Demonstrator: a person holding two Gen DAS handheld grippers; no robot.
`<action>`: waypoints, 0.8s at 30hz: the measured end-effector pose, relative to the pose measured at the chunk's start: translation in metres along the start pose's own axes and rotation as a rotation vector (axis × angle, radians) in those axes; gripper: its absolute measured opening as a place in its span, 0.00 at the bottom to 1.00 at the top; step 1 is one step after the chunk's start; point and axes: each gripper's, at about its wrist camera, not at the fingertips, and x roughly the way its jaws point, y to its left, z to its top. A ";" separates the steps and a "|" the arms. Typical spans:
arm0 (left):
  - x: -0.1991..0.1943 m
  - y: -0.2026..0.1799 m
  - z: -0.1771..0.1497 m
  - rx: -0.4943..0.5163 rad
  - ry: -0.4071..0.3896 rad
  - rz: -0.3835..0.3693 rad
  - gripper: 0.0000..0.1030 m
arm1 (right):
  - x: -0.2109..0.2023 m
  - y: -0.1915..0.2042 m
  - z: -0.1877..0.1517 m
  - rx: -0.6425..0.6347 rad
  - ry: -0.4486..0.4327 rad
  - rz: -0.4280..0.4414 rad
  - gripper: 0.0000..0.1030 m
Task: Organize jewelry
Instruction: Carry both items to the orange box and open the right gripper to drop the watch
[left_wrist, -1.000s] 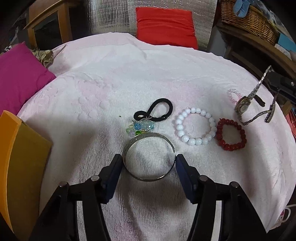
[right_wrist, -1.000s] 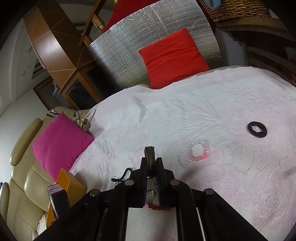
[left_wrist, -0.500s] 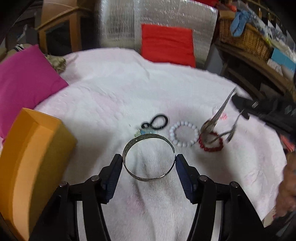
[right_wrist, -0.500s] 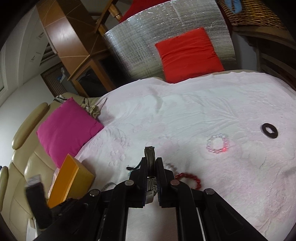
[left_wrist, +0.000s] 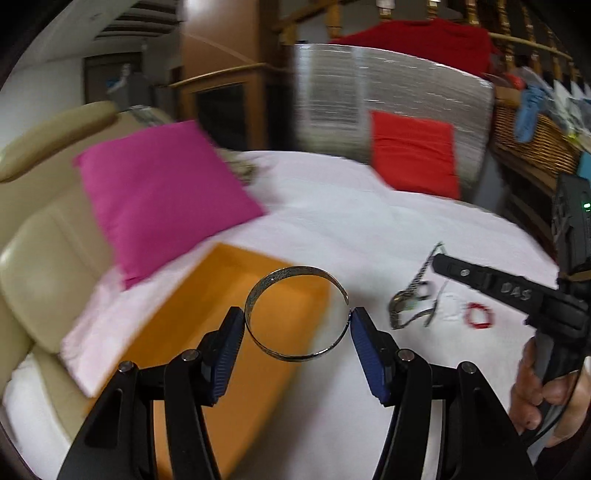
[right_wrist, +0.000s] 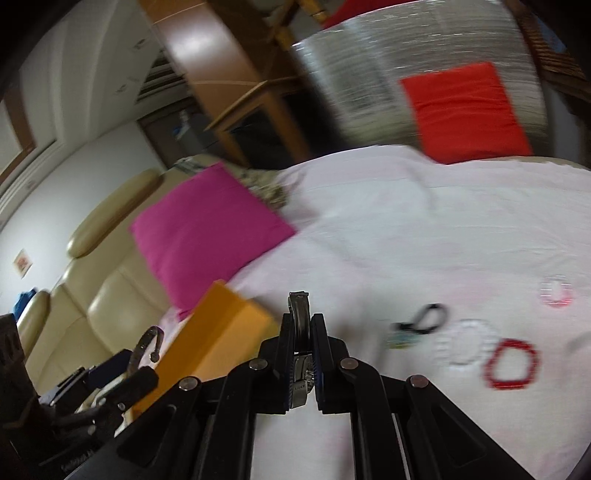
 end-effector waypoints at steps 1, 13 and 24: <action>-0.001 0.015 -0.004 -0.010 0.009 0.039 0.59 | 0.006 0.010 -0.002 -0.011 0.007 0.020 0.10; 0.038 0.110 -0.089 -0.081 0.285 0.184 0.59 | 0.099 0.098 -0.039 -0.135 0.183 0.141 0.10; 0.080 0.086 -0.098 -0.152 0.430 -0.050 0.59 | 0.116 0.082 -0.032 -0.136 0.163 -0.003 0.12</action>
